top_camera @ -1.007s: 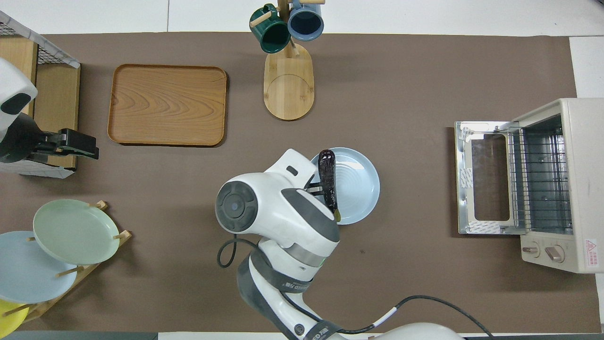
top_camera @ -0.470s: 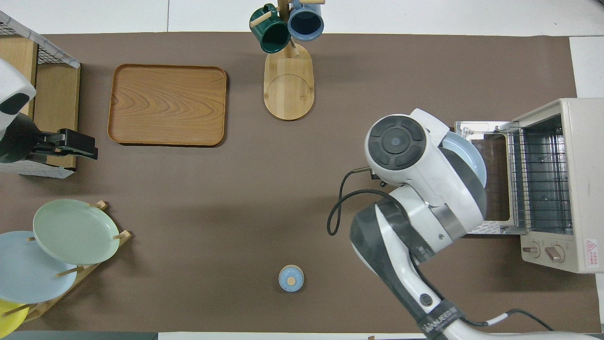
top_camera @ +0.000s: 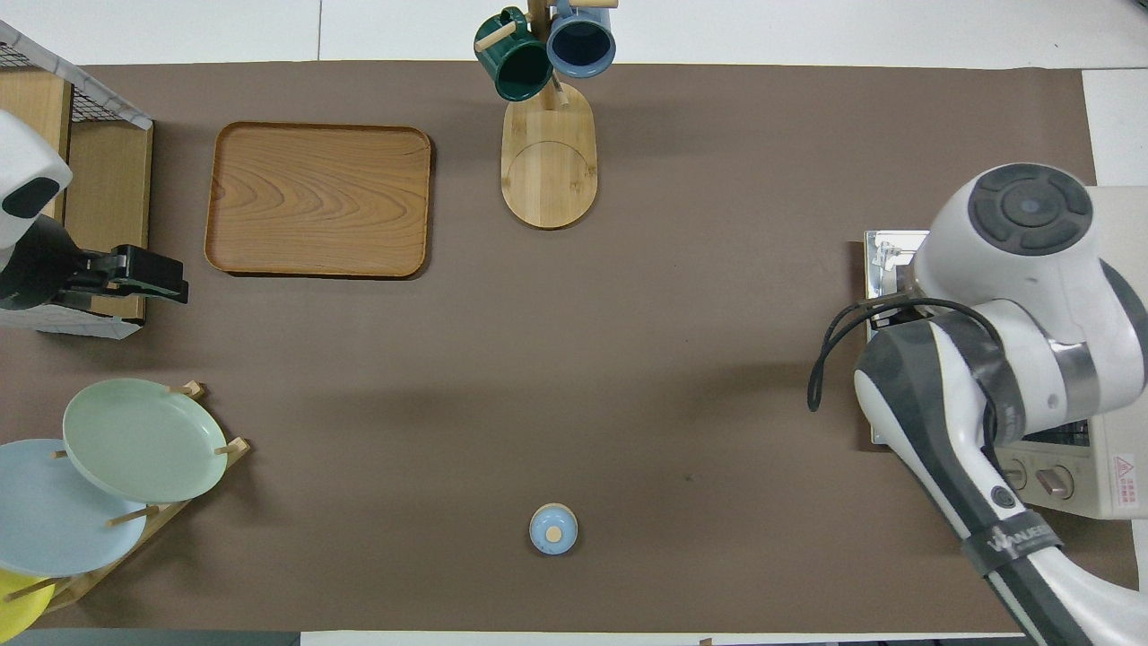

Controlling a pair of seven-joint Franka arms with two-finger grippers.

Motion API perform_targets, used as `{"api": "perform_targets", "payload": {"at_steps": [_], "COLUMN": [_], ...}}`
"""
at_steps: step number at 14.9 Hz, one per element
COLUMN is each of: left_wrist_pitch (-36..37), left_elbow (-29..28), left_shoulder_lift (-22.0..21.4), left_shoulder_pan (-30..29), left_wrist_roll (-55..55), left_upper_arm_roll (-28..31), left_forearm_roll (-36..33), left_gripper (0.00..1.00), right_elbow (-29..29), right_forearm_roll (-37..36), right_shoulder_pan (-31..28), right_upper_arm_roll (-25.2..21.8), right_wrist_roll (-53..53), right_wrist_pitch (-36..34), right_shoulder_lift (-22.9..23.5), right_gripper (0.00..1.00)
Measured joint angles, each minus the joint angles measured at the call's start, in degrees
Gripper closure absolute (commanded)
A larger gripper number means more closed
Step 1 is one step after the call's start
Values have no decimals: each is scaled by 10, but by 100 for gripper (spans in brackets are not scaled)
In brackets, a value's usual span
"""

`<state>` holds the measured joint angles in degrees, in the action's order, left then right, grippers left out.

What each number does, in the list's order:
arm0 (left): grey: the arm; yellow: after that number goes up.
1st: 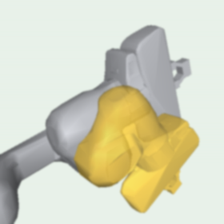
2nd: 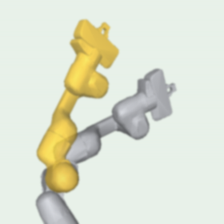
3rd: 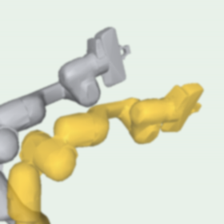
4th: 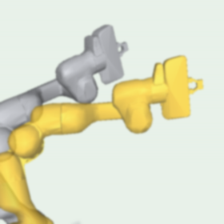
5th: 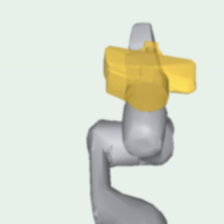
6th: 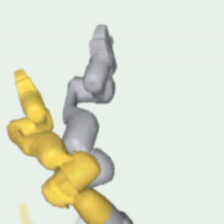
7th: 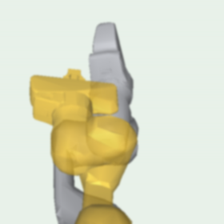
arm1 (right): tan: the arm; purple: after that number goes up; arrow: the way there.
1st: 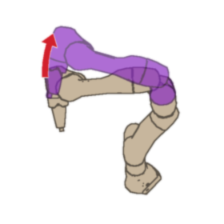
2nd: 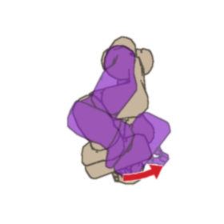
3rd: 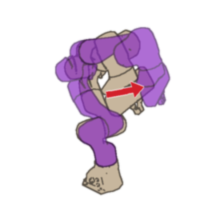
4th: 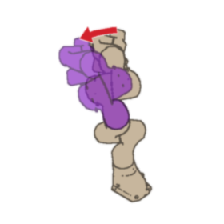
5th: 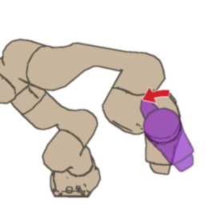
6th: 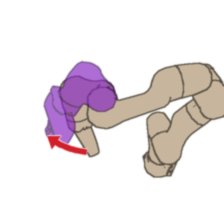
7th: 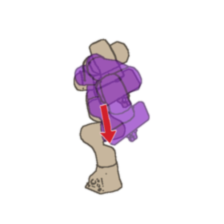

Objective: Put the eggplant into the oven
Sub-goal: 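Insert the eggplant into the open oven with the right gripper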

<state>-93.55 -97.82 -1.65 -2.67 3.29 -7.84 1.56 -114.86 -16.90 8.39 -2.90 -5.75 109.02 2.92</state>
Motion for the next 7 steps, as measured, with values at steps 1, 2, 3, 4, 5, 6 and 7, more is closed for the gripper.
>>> {"api": "perform_targets", "payload": {"at_steps": [1, 2, 3, 4, 5, 6, 7], "left_wrist_pitch": [0, 0, 0, 0, 0, 0, 0], "left_elbow": [0, 0, 0, 0, 0, 0, 0], "left_shoulder_lift": [0, 0, 0, 0, 0, 0, 0], "left_shoulder_pan": [0, 0, 0, -1, -1, -1, -1], "left_wrist_roll": [0, 0, 0, 0, 0, 0, 0], "left_upper_arm_roll": [0, 0, 1, 1, 2, 2, 2], "left_forearm_roll": [0, 0, 0, 0, 0, 0, 0], "left_gripper": [0, 0, 0, 0, 0, 0, 0], "right_elbow": [-7, -18, -32, -47, -61, -71, -78], "right_forearm_roll": [0, 0, 0, 0, 0, 0, 0], "right_shoulder_pan": [-17, -33, -49, -63, -75, -84, -86], "right_upper_arm_roll": [0, 0, 0, 0, 0, 0, 0], "right_wrist_roll": [18, 37, 58, 77, 91, 98, 100], "right_wrist_pitch": [10, 27, 50, 74, 95, 108, 115], "right_shoulder_lift": [-1, -3, -4, -4, -6, -8, -11], "right_gripper": [100, 100, 100, 100, 100, 100, 100]}}
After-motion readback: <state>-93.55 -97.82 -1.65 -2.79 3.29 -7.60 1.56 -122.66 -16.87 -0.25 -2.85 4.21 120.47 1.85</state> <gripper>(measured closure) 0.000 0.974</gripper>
